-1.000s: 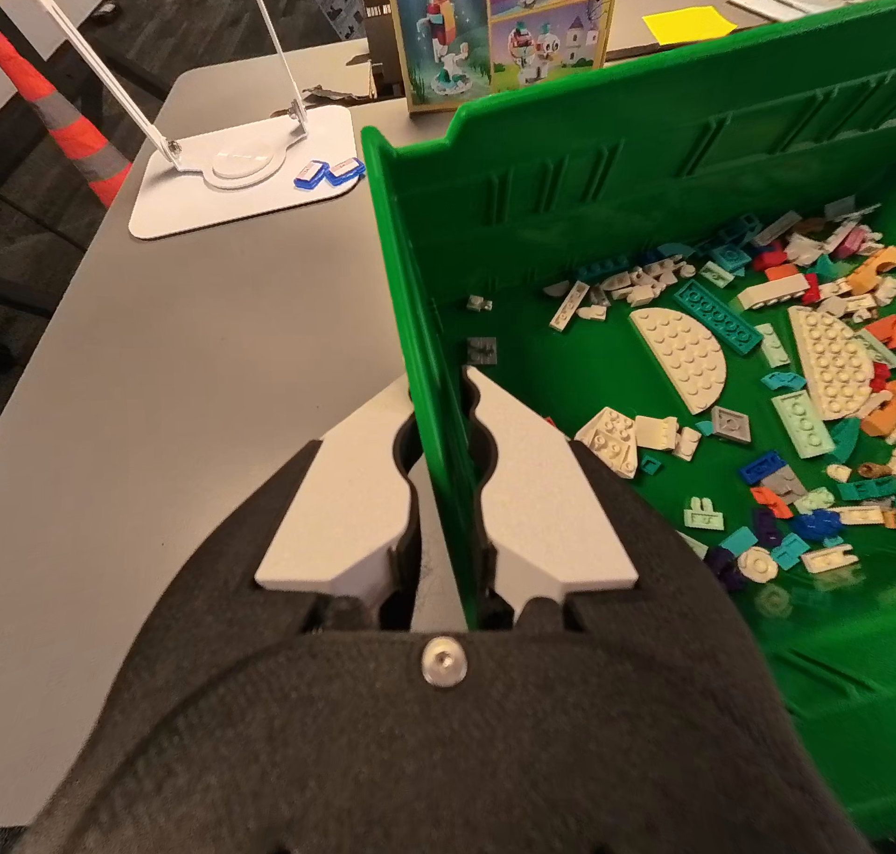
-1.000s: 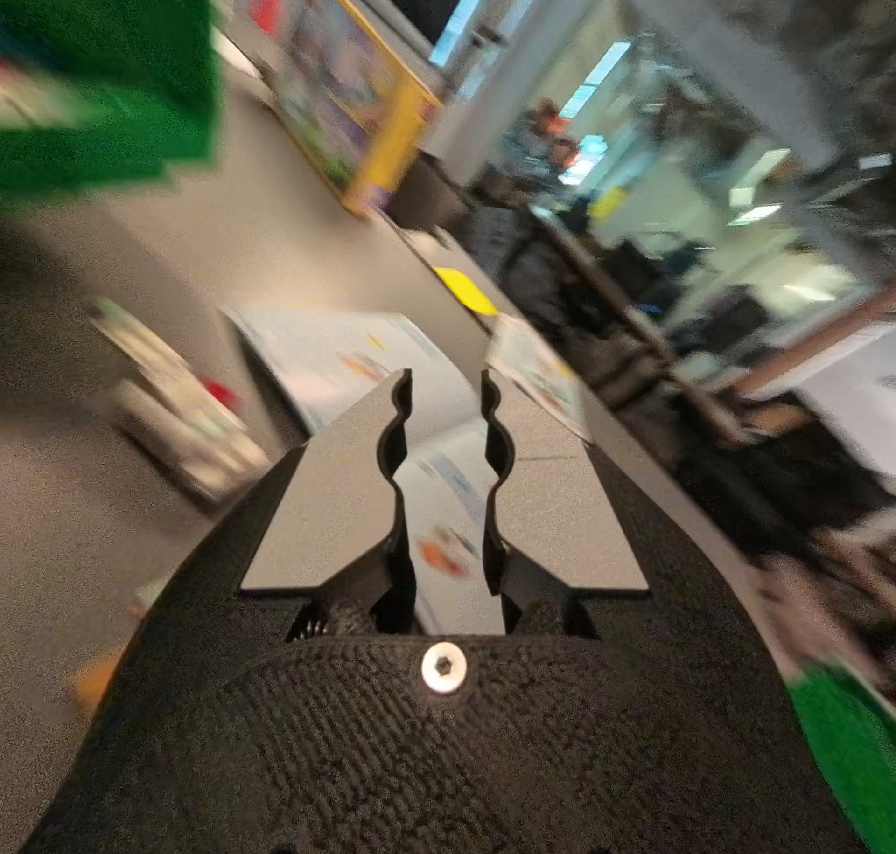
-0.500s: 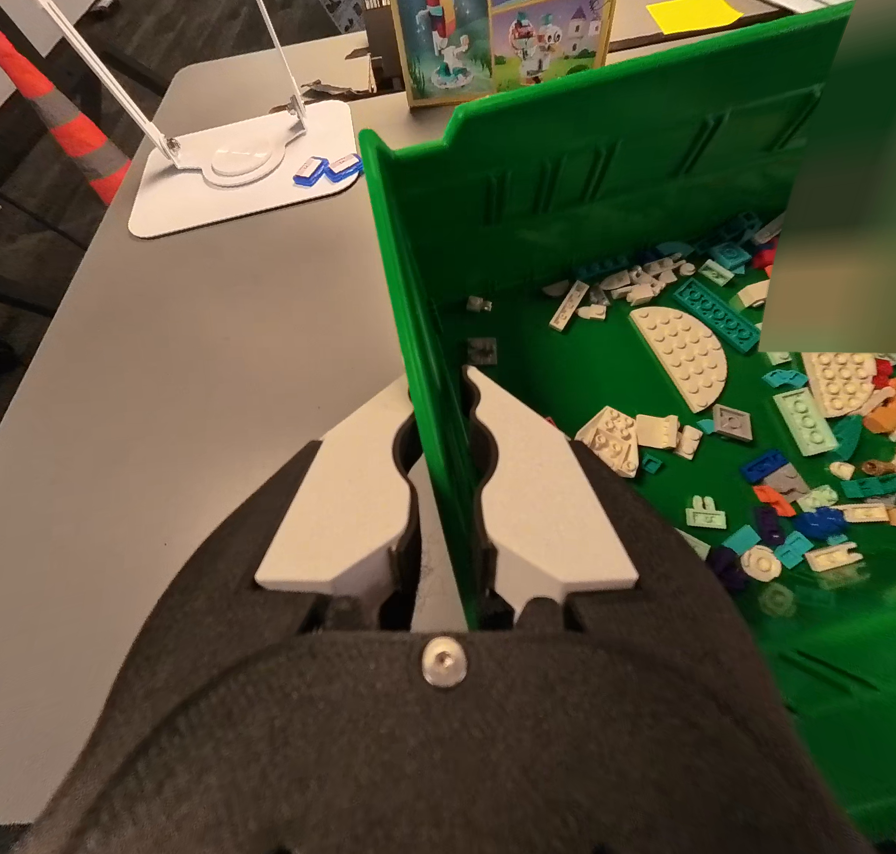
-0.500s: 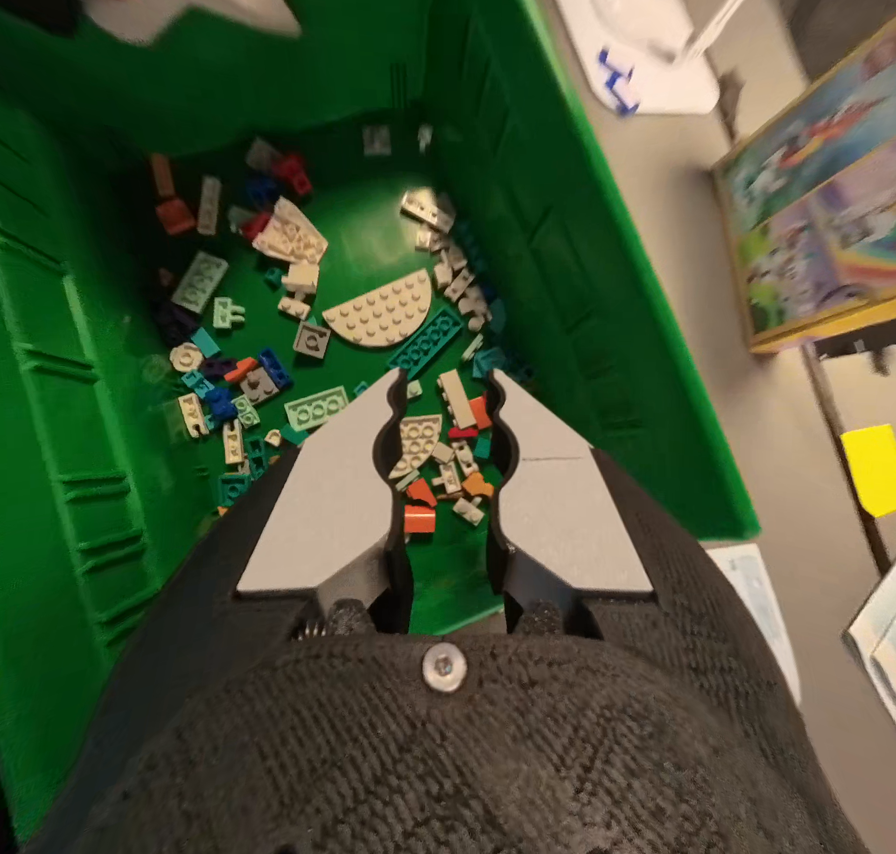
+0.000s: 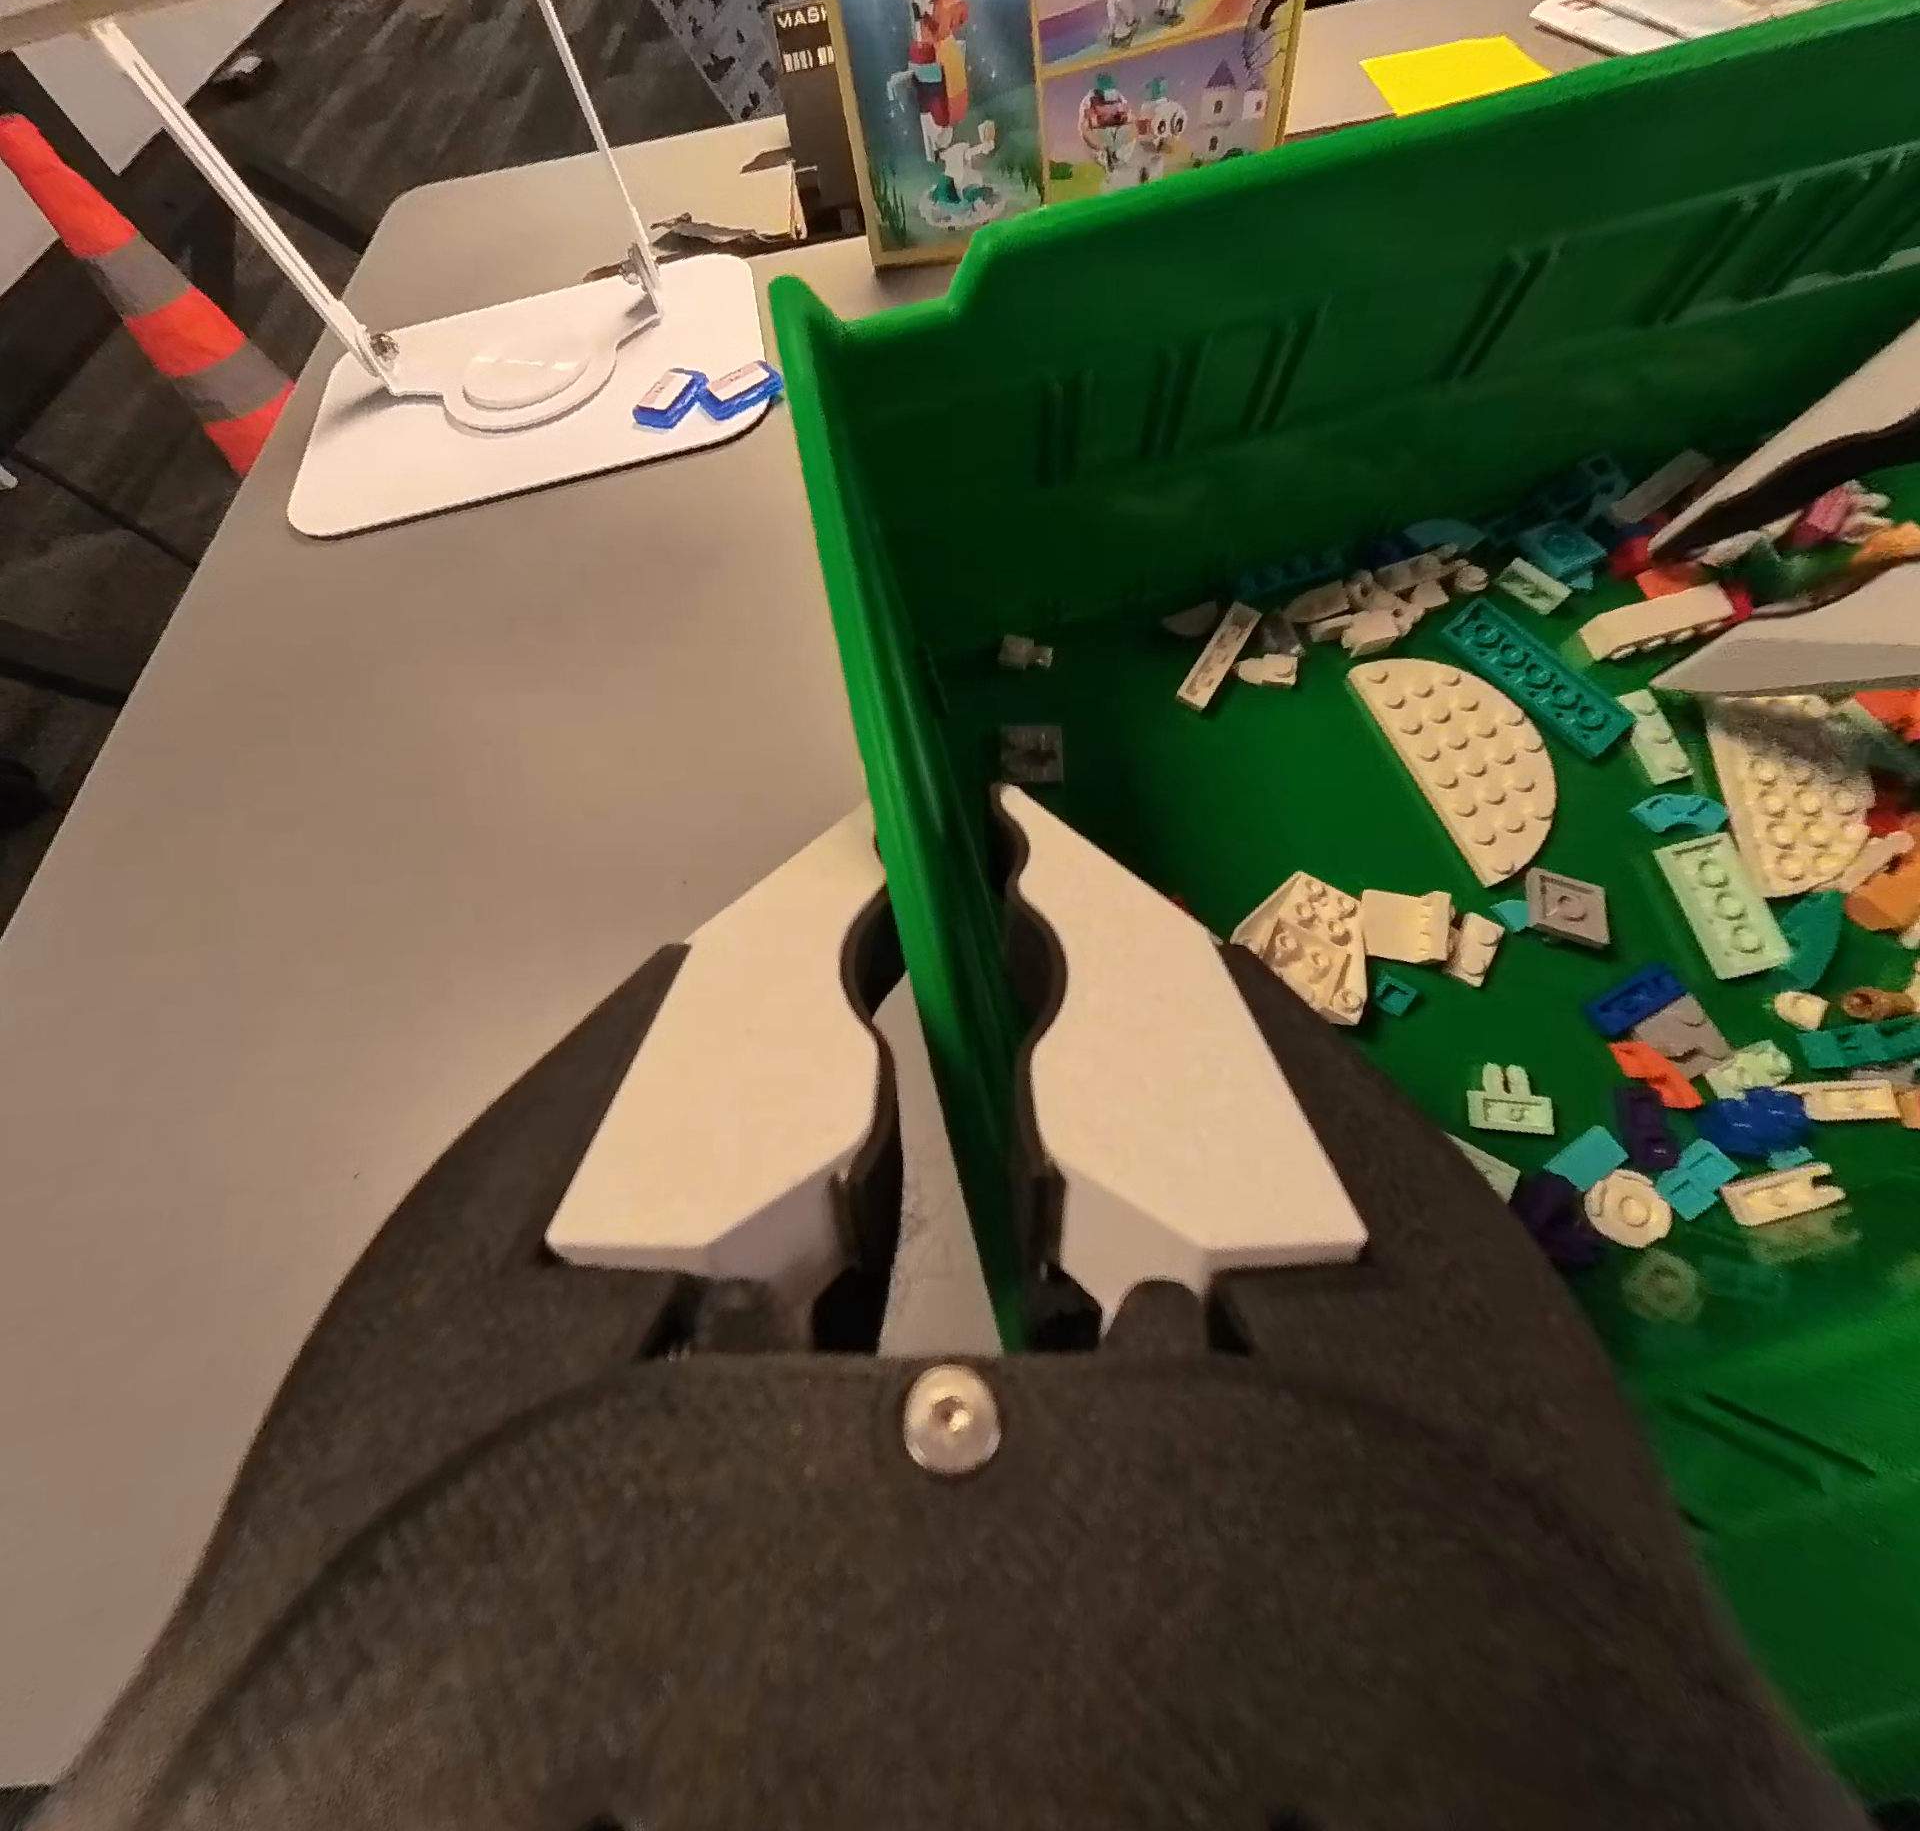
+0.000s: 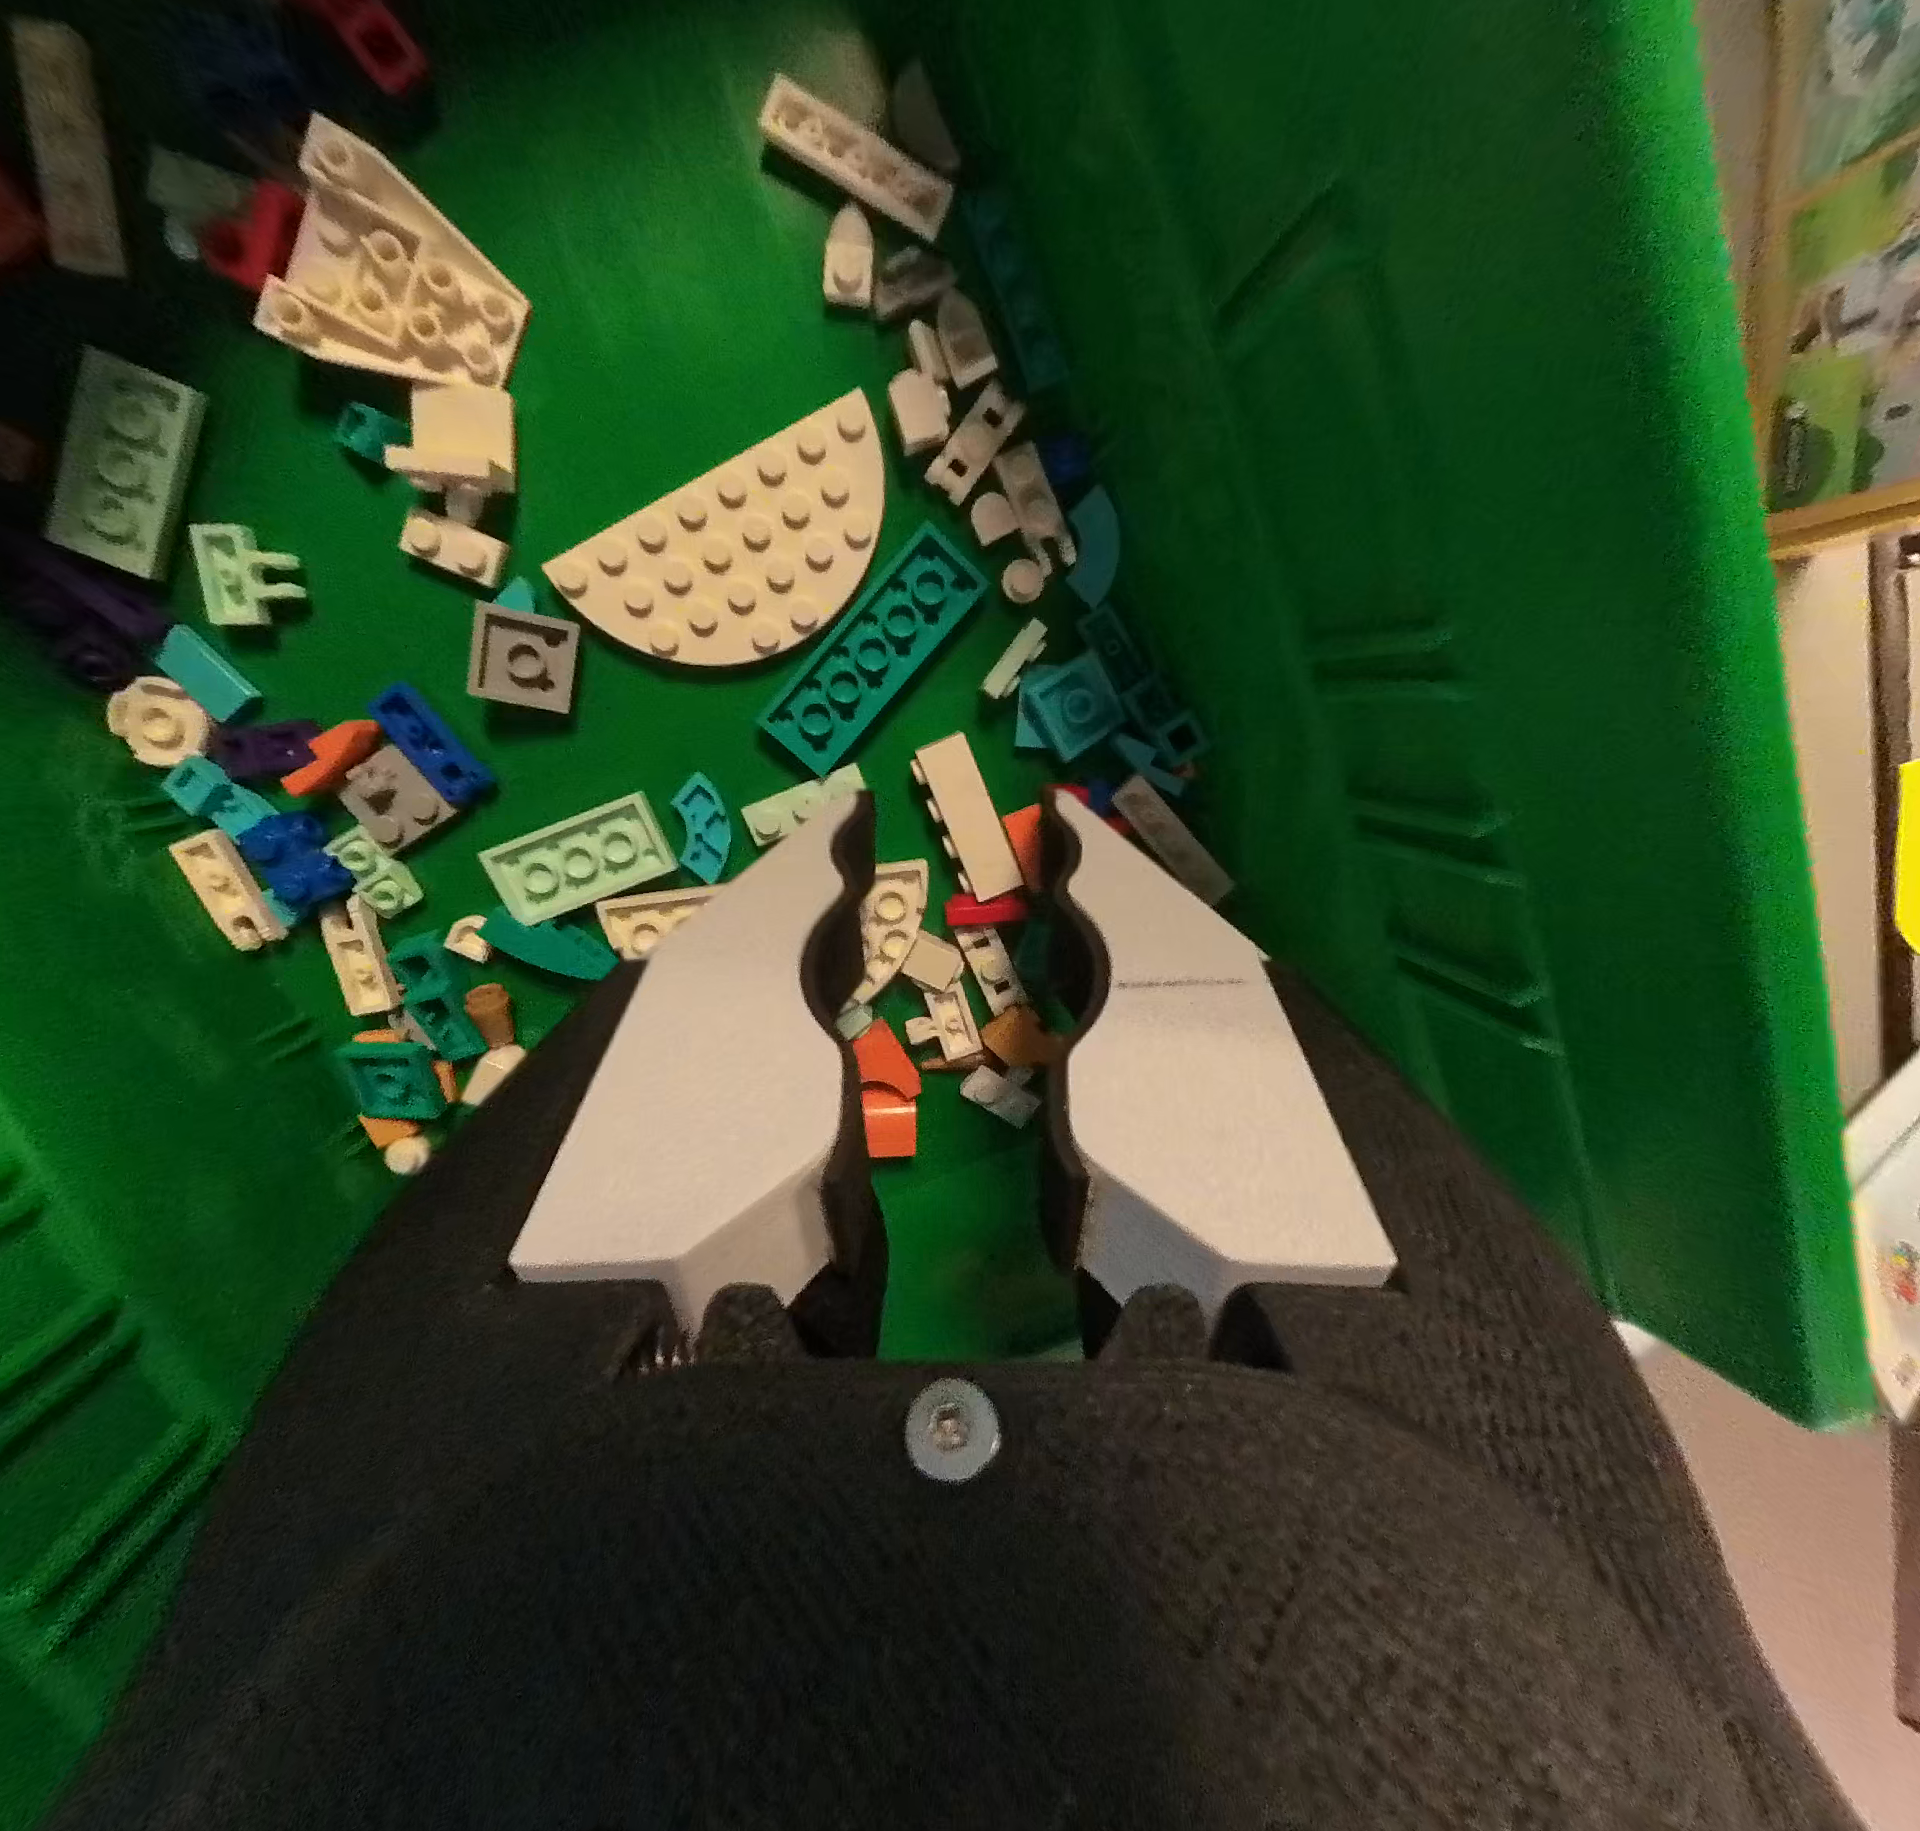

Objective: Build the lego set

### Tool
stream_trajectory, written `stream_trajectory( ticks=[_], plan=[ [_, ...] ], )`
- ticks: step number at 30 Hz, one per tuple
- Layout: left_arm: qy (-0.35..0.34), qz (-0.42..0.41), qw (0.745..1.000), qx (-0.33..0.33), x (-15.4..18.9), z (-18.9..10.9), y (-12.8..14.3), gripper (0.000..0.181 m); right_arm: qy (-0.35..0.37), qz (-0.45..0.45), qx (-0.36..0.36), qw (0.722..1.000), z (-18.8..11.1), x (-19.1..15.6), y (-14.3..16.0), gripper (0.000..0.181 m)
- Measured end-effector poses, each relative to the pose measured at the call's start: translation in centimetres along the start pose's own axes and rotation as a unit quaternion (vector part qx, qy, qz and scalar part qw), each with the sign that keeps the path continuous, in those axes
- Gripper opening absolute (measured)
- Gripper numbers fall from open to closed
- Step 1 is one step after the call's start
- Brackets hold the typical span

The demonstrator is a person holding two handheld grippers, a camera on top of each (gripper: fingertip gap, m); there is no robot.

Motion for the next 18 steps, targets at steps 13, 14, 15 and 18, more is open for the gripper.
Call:
stream_trajectory(
  ticks=[13, 14, 15, 18],
  plan=[
    [0.003, 0.000, 1.000, -0.001, 0.1, 0.1, 0.0, 0.011, 0.016, -0.079, 0.133, 0.988, 1.0, -0.6, -6.8, 0.013],
    [0.003, 0.000, 1.000, 0.000, 0.1, 0.1, 0.0, 0.011, 0.018, -0.098, 0.132, 0.986, 1.4, -0.7, -7.1, 0.010],
    [0.003, 0.000, 1.000, 0.001, 0.1, 0.0, 0.0, 0.011, 0.018, -0.113, 0.128, 0.985, 1.9, -0.9, -7.2, 0.008],
    [0.002, 0.000, 1.000, 0.002, 0.1, 0.0, 0.0, 0.011, 0.023, -0.138, 0.110, 0.984, 2.9, -0.9, -7.0, 0.008]
  ],
)
Point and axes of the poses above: each gripper's, where its closed fingertips meet, z out along the fingers, y out of its underside, x = y × z across the jaws, the point moved 1 cm from there along -z, back along the fingers, and after that the axes turned 1 degree about y, right-handed, at the moved point
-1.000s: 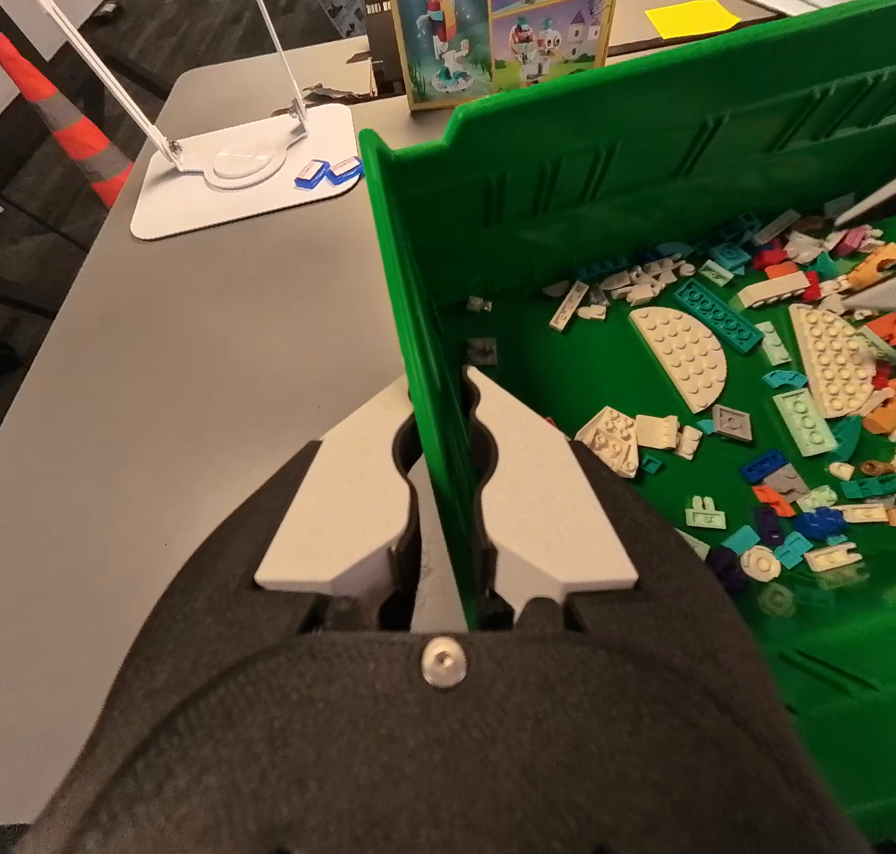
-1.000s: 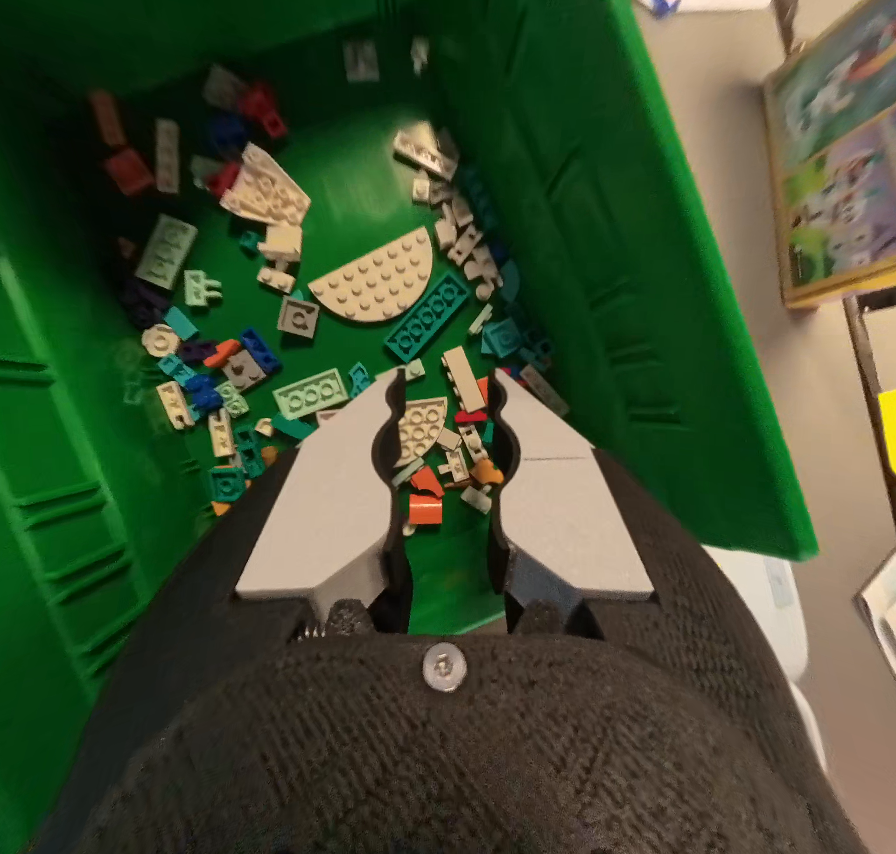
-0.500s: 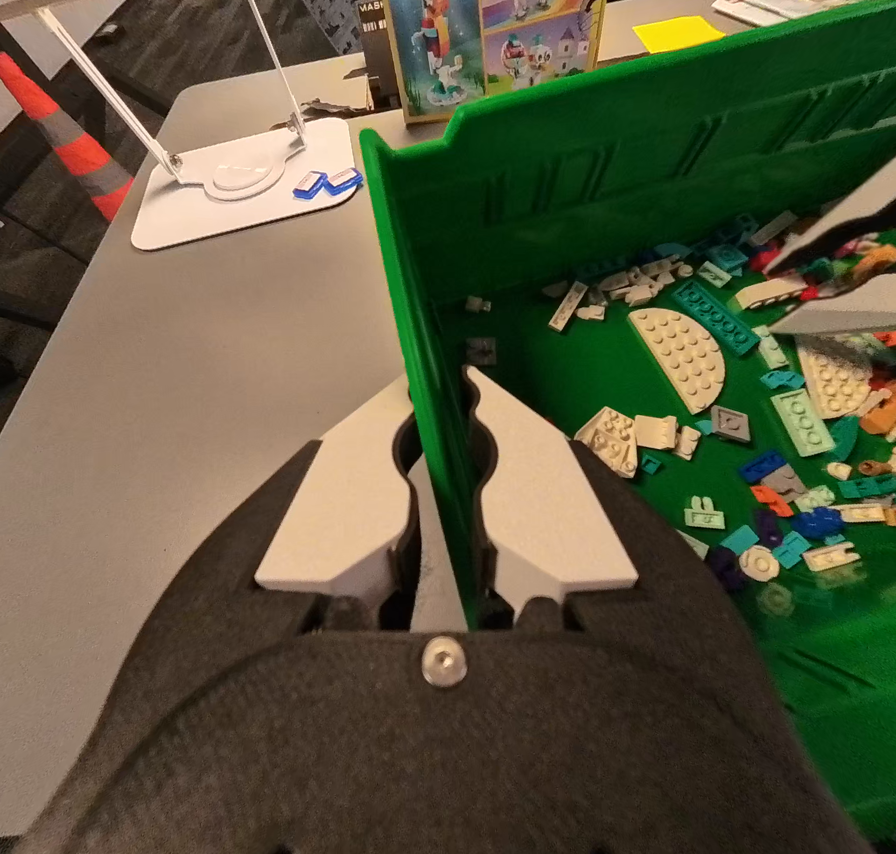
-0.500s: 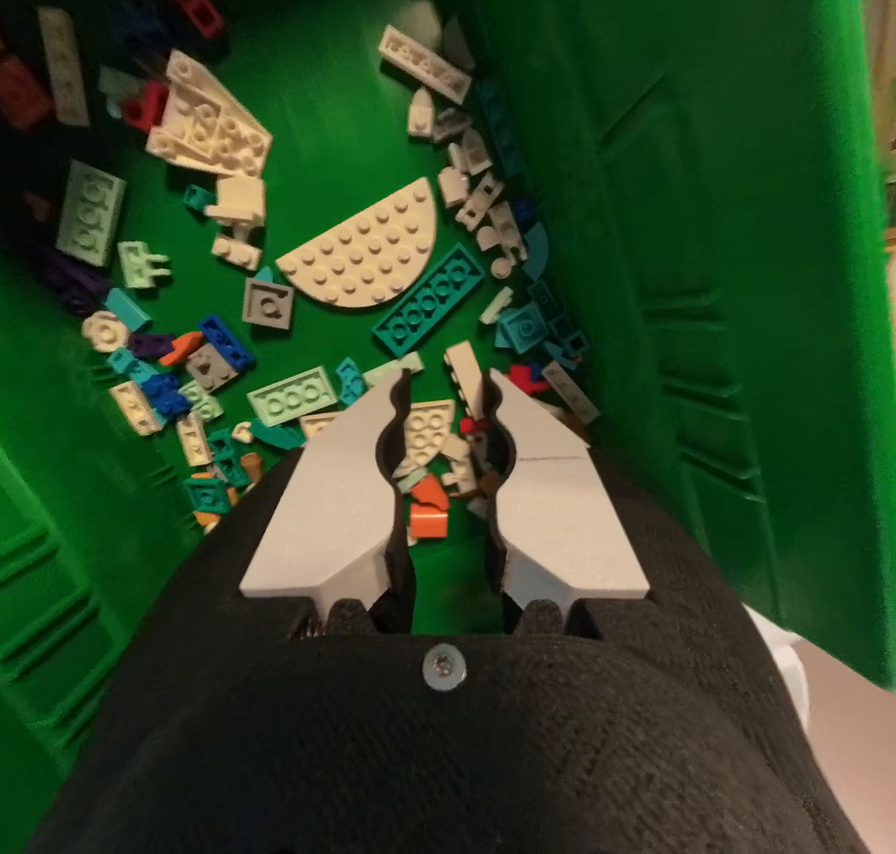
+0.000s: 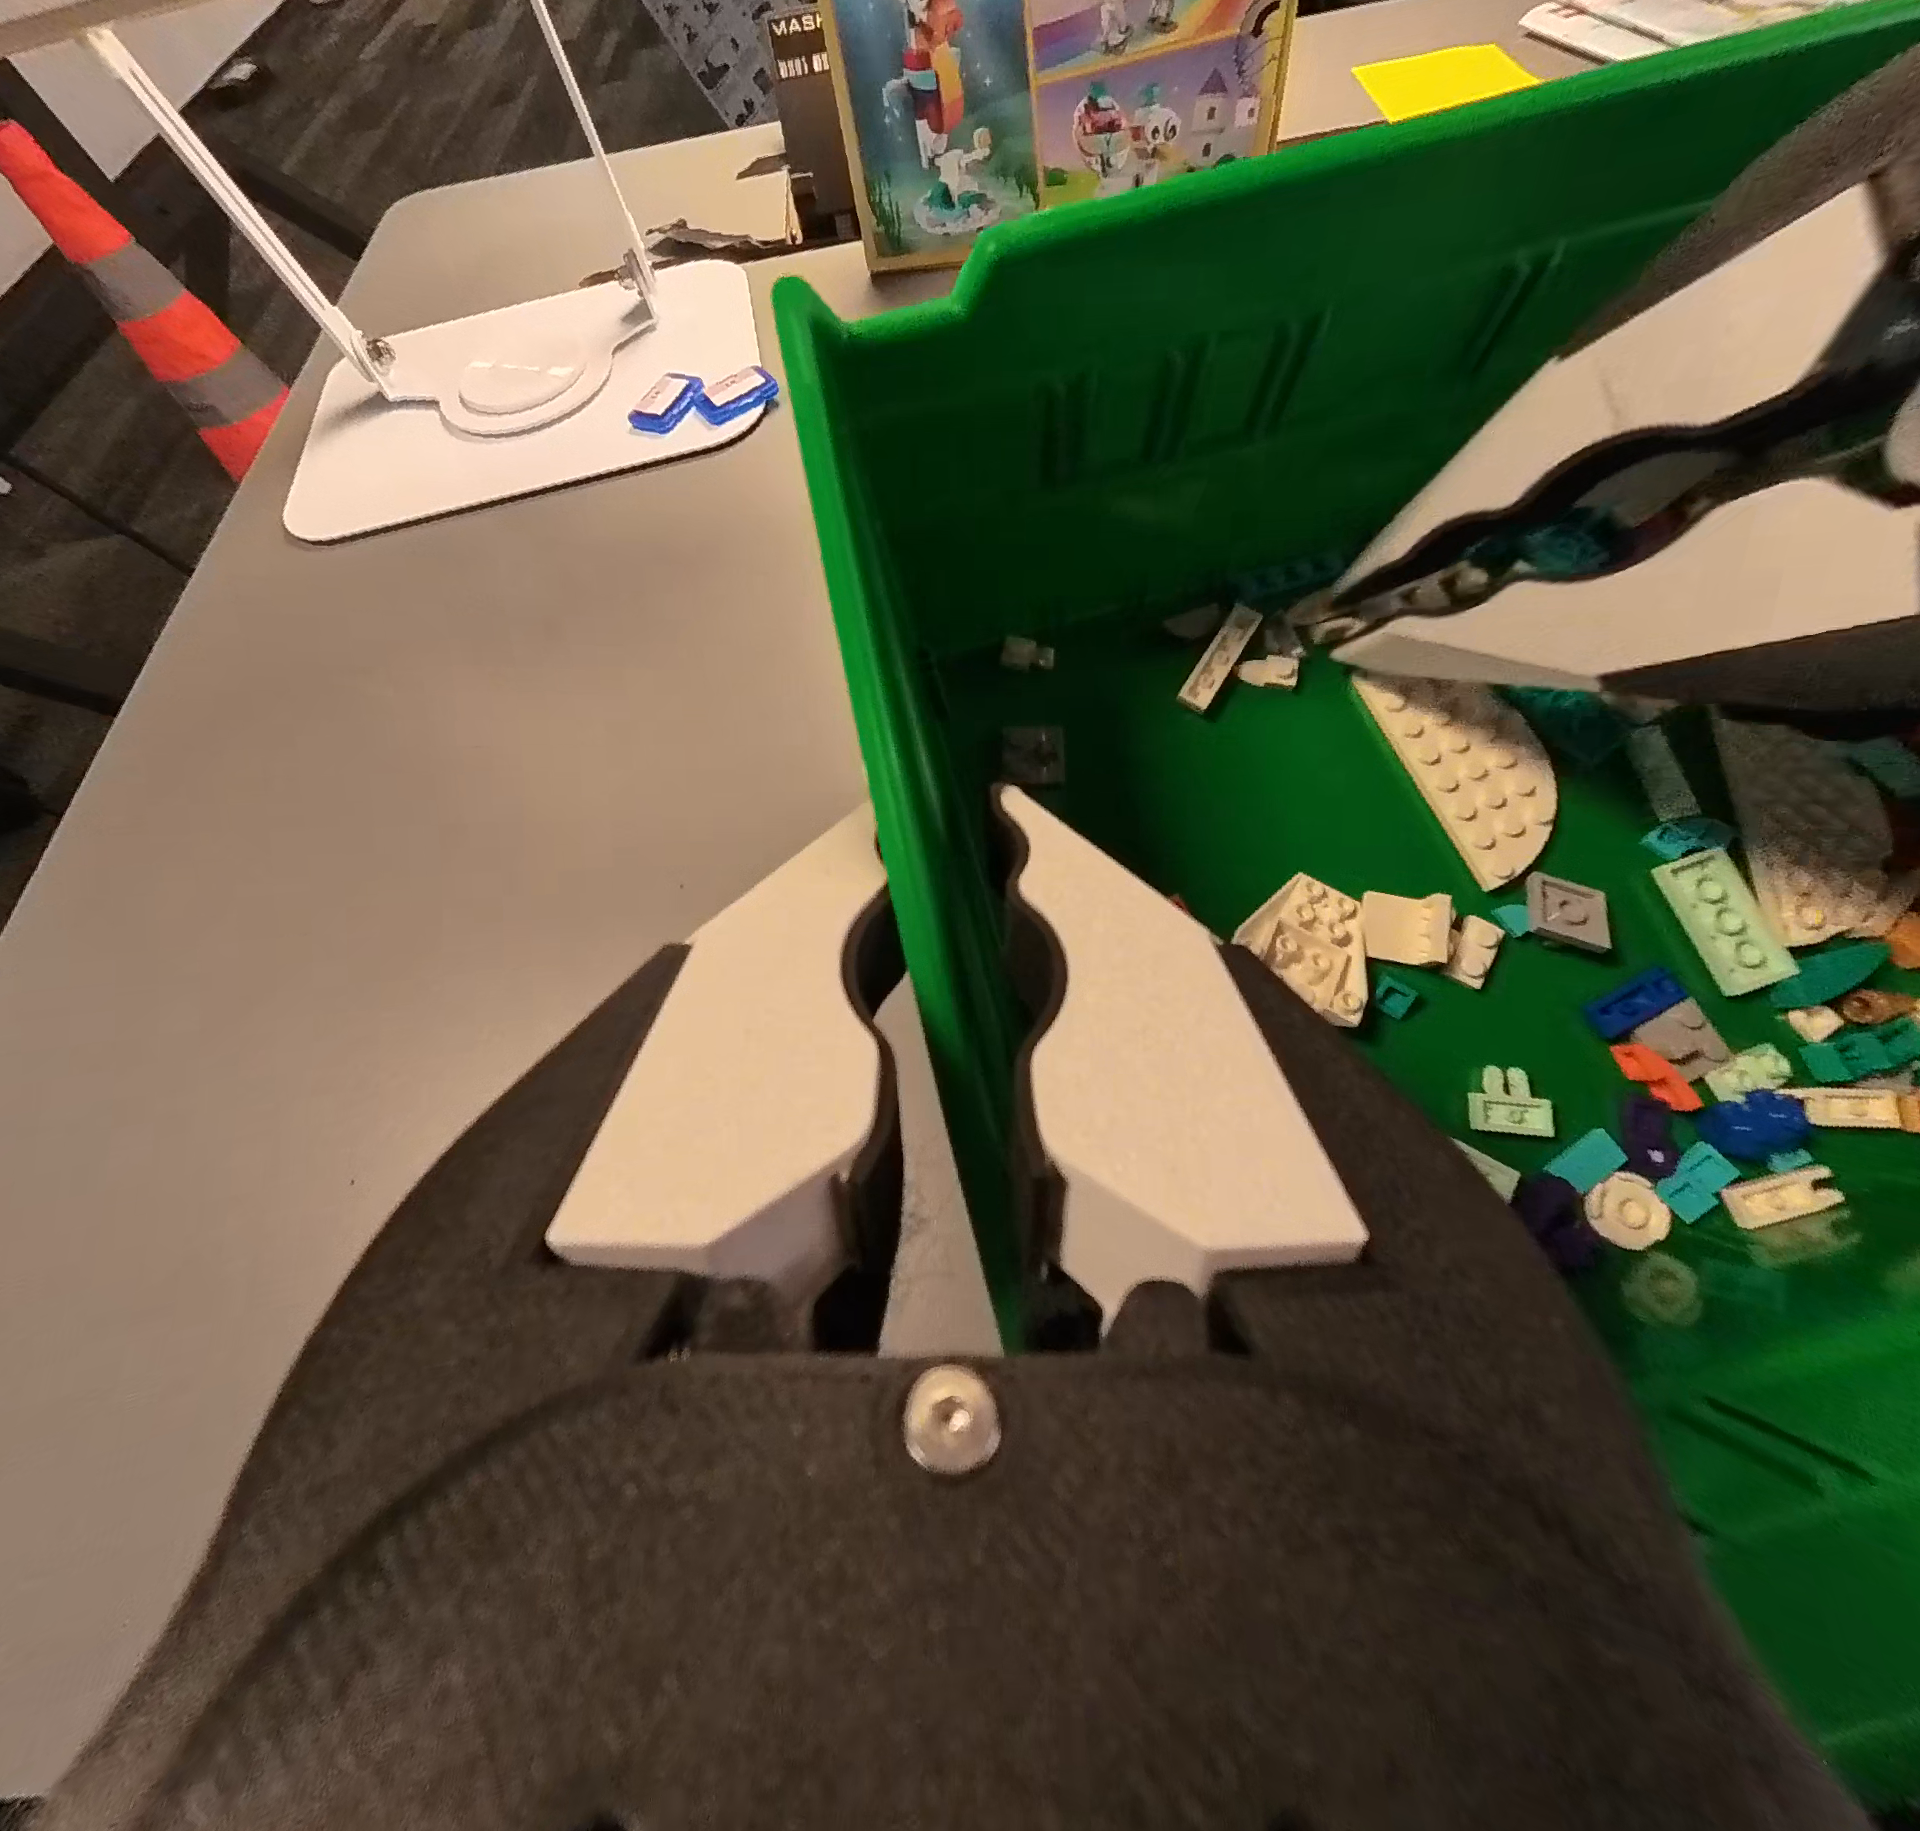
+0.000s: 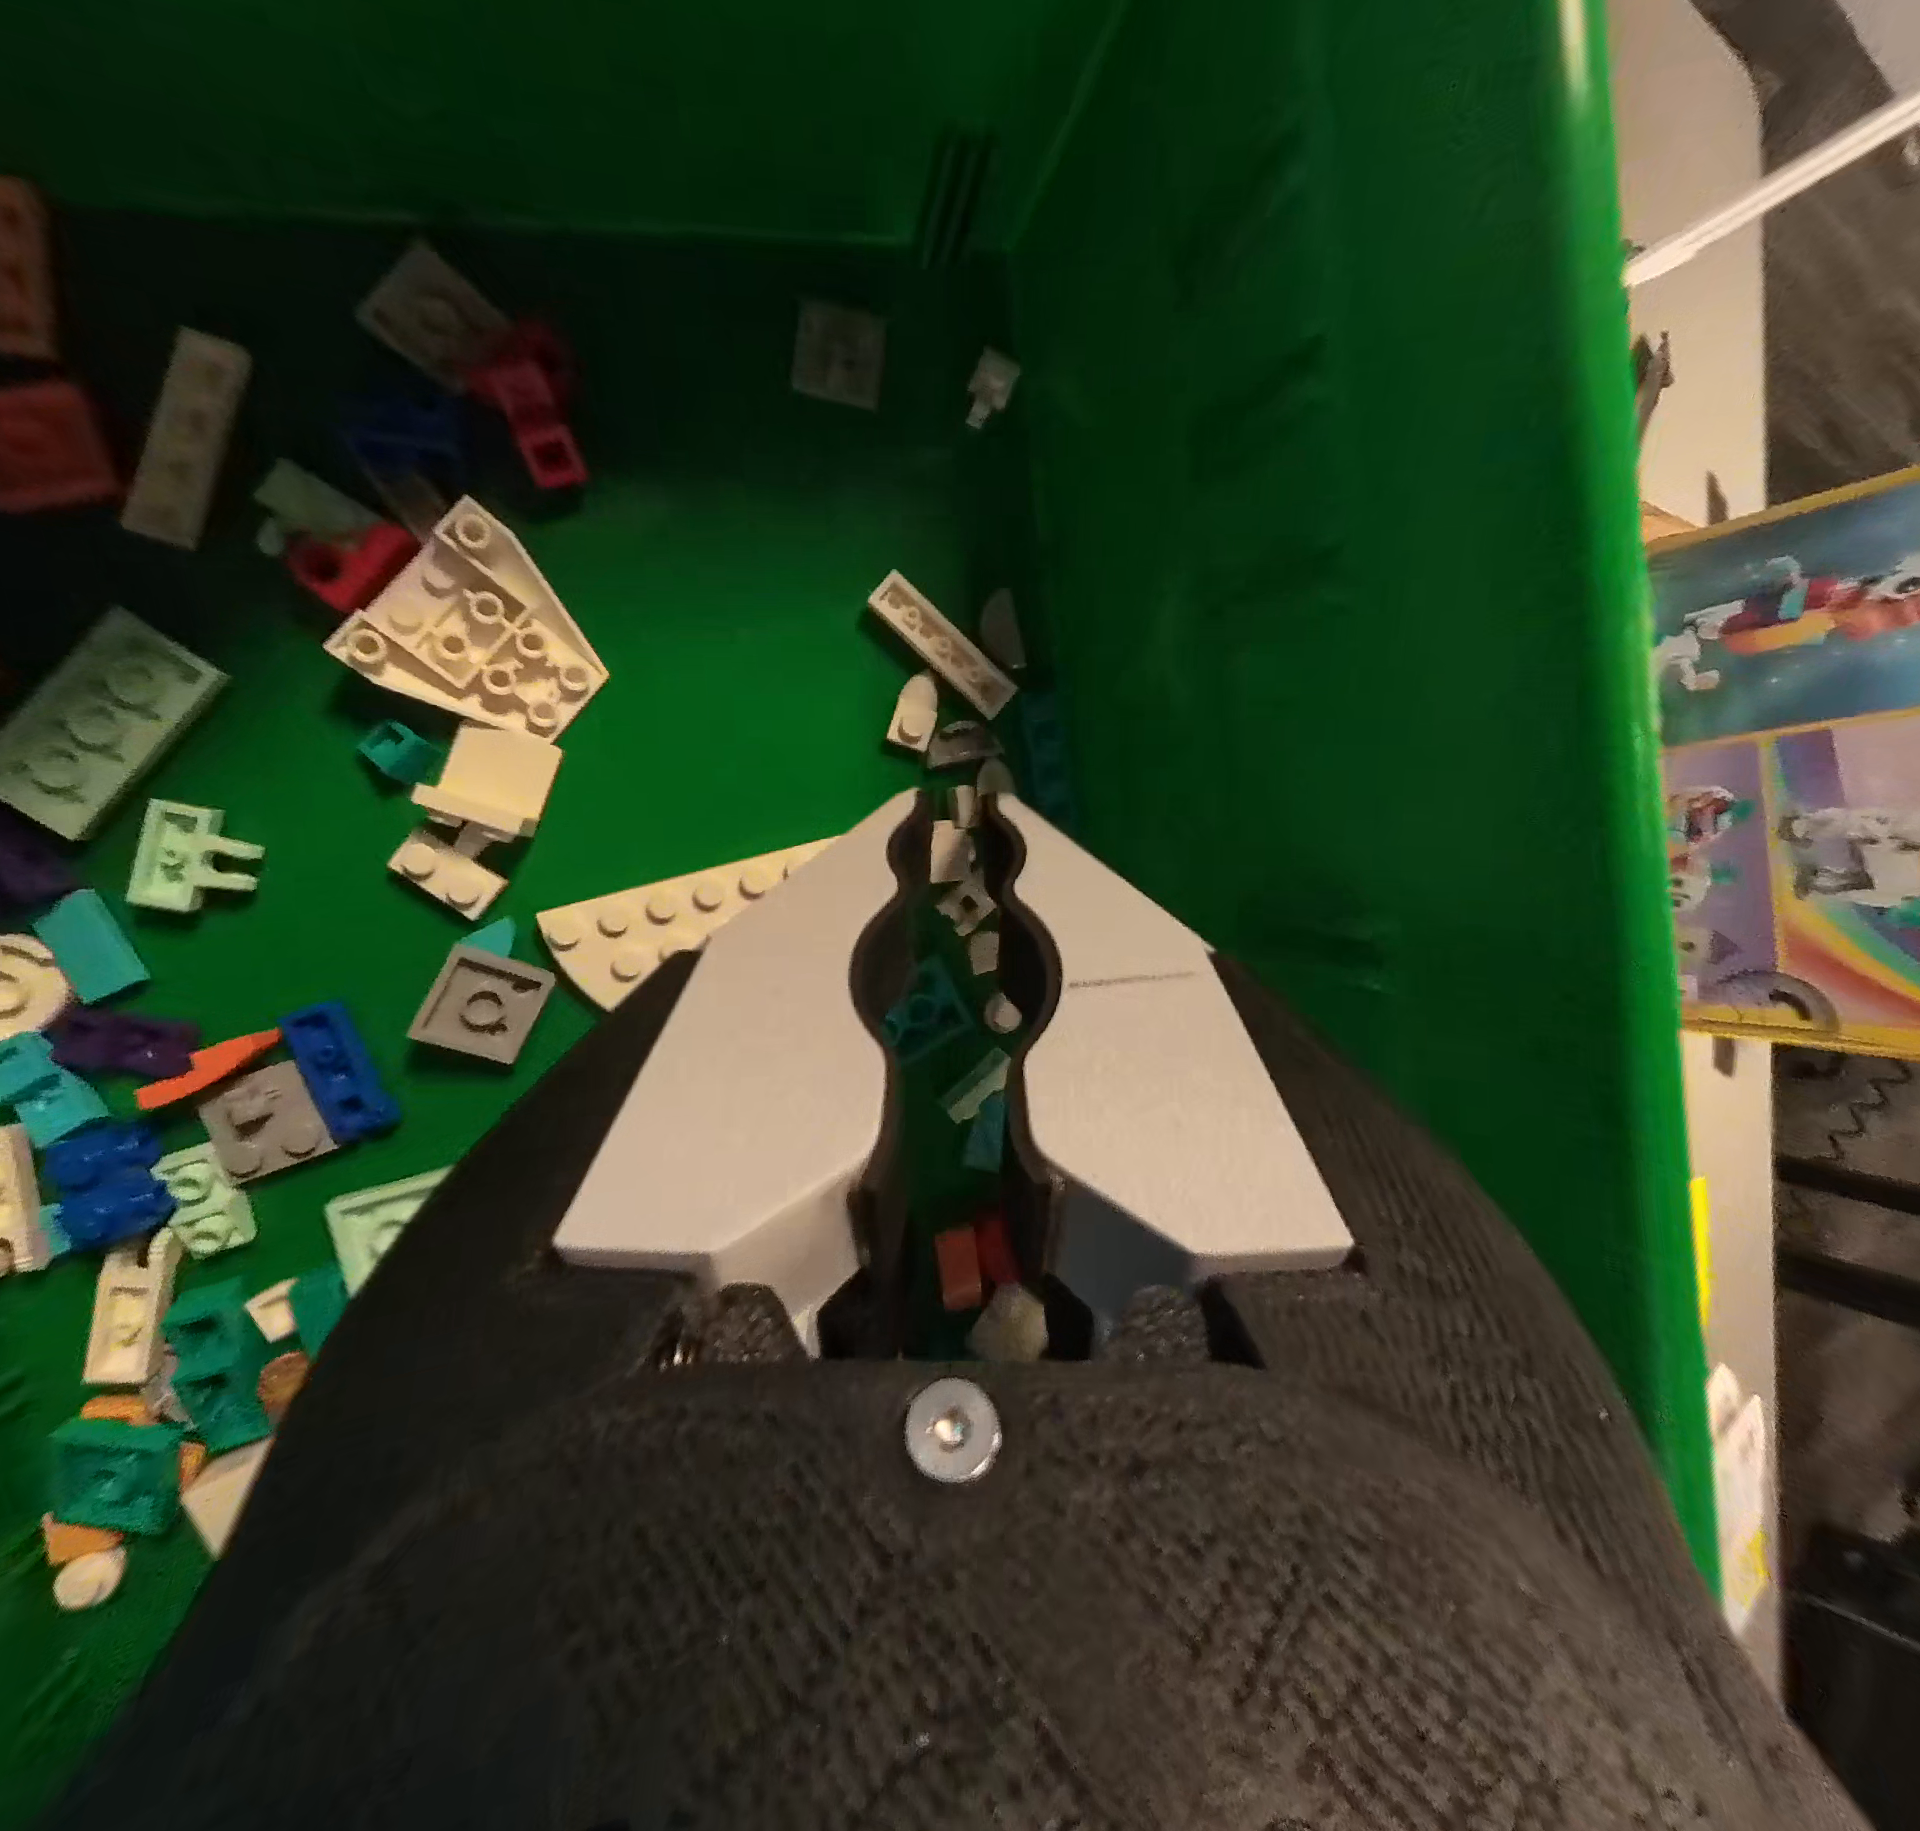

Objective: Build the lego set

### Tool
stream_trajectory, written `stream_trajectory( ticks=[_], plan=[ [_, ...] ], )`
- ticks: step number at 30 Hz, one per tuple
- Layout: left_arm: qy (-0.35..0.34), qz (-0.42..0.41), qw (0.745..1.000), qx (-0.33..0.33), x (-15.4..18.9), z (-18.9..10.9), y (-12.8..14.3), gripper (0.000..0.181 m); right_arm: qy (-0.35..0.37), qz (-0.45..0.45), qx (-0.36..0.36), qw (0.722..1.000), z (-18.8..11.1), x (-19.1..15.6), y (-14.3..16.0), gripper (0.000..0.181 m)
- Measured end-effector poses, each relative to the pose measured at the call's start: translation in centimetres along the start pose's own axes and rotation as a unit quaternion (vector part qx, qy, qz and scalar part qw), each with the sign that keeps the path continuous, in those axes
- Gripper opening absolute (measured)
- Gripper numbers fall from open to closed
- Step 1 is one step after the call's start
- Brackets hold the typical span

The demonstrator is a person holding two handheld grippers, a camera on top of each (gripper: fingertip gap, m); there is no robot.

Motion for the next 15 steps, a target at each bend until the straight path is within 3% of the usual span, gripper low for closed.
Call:
stream_trajectory(
  ticks=[7, 15],
  plan=[
    [0.001, 0.000, 1.000, -0.004, 0.0, 0.1, 0.0, 0.011, -0.005, -0.031, 0.026, 0.999, -0.1, -0.3, 0.1, 0.001],
    [0.003, -0.001, 1.000, -0.006, 0.0, 0.2, 0.0, 0.011, 0.014, -0.075, 0.270, 0.960, -6.3, -1.8, -3.4, 0.000]
  ],
)
Point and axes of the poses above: each gripper's, where its closed fingertips meet, z out along the fingers, y out of its underside, x = y × z across the jaws, the point moved 1 cm from there along -z, back along the fingers, and after that the axes turned 1 degree about y, right-handed, at the moved point
